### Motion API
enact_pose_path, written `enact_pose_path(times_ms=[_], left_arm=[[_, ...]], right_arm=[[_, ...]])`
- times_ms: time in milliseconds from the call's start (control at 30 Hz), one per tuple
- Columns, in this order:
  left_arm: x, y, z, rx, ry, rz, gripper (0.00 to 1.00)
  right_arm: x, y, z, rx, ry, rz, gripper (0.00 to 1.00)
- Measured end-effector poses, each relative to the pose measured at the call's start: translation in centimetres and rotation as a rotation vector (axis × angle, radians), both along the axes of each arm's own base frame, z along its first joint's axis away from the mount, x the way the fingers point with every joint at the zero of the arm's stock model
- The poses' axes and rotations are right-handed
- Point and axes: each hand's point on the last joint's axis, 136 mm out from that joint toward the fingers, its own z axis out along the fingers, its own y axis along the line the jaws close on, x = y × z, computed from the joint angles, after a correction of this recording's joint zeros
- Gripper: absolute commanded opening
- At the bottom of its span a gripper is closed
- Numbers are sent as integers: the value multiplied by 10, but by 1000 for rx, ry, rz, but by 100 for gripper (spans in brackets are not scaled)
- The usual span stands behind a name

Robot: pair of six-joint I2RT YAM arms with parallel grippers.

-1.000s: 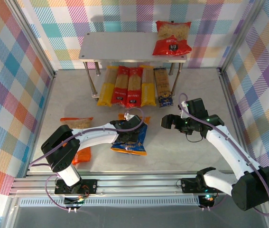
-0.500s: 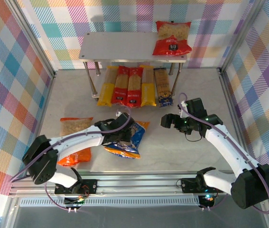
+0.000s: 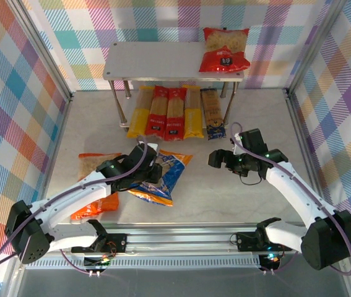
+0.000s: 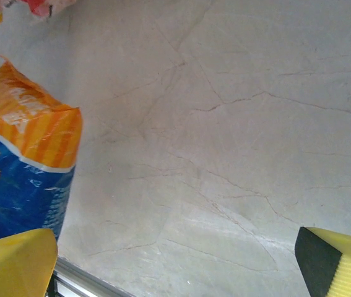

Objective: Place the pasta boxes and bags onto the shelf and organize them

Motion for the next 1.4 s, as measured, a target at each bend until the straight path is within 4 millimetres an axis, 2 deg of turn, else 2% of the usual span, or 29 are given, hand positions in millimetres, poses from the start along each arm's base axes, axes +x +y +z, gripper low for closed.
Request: enact_pose_path(times_ms=[167, 267, 467, 600, 867, 1167, 1267, 1333, 1400], left_arm=[[-4, 8, 13, -16, -13, -18, 0], [-2, 12, 31, -45, -34, -19, 0], [9, 17, 82, -104, -111, -2, 0], [19, 19, 119, -147, -181, 12, 0], [47, 18, 195, -213, -331, 26, 0], [101, 2, 269, -225, -486, 32, 0], [121, -1, 293, -222, -543, 46, 0], [134, -2, 309, -221, -589, 63, 0], [145, -3, 321, -219, -629, 81, 0]], right_arm=[[-3, 3, -11, -12, 33, 12, 99], [-4, 5, -15, -17, 46, 19, 99], [-5, 15, -24, -24, 68, 47, 99], [-8, 24, -39, -42, 106, 79, 99], [-18, 42, -62, -72, 173, 131, 99], [-26, 61, -86, -105, 229, 192, 100], [-26, 67, -93, -116, 246, 210, 81], [-28, 71, -98, -124, 255, 222, 76], [-29, 76, -101, -129, 260, 234, 62]])
